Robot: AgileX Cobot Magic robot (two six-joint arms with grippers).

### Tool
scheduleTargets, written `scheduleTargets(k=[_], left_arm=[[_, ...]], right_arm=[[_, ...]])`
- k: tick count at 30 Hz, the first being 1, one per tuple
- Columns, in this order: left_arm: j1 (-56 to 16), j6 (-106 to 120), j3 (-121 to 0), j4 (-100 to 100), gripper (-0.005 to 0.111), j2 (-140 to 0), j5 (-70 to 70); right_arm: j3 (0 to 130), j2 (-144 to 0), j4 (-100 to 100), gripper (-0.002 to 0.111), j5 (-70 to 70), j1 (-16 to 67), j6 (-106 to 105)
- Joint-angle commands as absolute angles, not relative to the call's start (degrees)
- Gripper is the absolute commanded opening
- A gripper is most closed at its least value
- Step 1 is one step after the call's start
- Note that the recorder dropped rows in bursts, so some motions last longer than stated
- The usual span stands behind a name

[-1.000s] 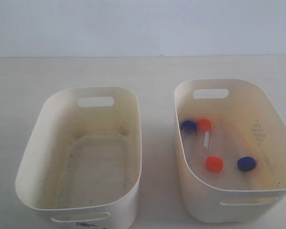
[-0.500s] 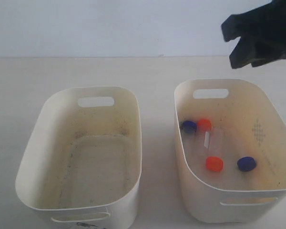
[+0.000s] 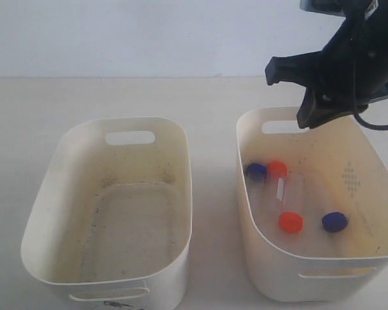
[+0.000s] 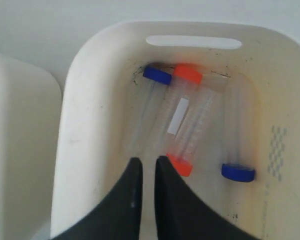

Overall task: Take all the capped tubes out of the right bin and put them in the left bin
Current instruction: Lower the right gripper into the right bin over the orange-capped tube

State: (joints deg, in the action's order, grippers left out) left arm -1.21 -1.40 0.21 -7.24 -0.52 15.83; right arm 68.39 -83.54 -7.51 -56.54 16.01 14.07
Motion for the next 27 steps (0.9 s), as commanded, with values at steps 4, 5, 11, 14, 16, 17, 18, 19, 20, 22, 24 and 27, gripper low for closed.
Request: scheduleTargets(k=[4, 5, 11, 14, 16, 17, 18, 19, 20, 22, 24, 27], left_arm=[[-1.14, -2.06, 0.0, -6.86, 0.004, -0.41, 14.99], [-1.14, -2.06, 0.0, -6.86, 0.004, -0.41, 14.99], [-1.14, -2.06, 0.0, -6.86, 0.004, -0.41, 14.99], [-1.14, -2.06, 0.0, -6.86, 0.004, -0.41, 14.99], [-1.14, -2.06, 0.0, -6.86, 0.004, -0.41, 14.99], [-1.14, -2.06, 0.0, -6.86, 0.004, -0.41, 14.99], [-1.14, -2.06, 0.0, -6.86, 0.004, -0.41, 14.99], [-1.14, -2.06, 0.0, -6.86, 0.004, -0.41, 14.99], [-1.14, -2.06, 0.0, -6.86, 0.004, -0.41, 14.99], [-1.14, -2.06, 0.0, -6.86, 0.004, -0.41, 14.99], [-1.14, -2.06, 0.0, -6.86, 0.004, -0.41, 14.99], [-1.14, -2.06, 0.0, -6.86, 0.004, -0.41, 14.99]], right_arm=[[68.64, -85.94, -6.51, 0.027, -57.79, 16.01, 21.51], [68.64, -86.52, -6.61, 0.032, -57.94, 16.01, 21.51], [68.64, -89.93, -6.25, 0.039, -61.14, 16.01, 21.4], [68.64, -91.33, -5.88, 0.039, -61.91, 16.01, 21.25], [68.64, -91.88, -5.77, 0.039, -62.03, 16.01, 21.25], [68.64, -92.13, -5.77, 0.039, -61.93, 16.01, 21.65], [68.64, -92.38, -5.66, 0.039, -61.68, 16.01, 22.24], [68.64, -92.51, -5.66, 0.039, -61.51, 16.01, 22.69], [68.64, -92.66, -5.66, 0.039, -61.25, 16.01, 23.13], [68.64, -92.66, -5.45, 0.039, -60.61, 16.26, 23.49], [68.64, -92.66, -3.18, 0.039, -60.13, 17.23, 24.08], [68.64, -93.02, 0.0, 0.039, -59.7, 19.18, 27.08]])
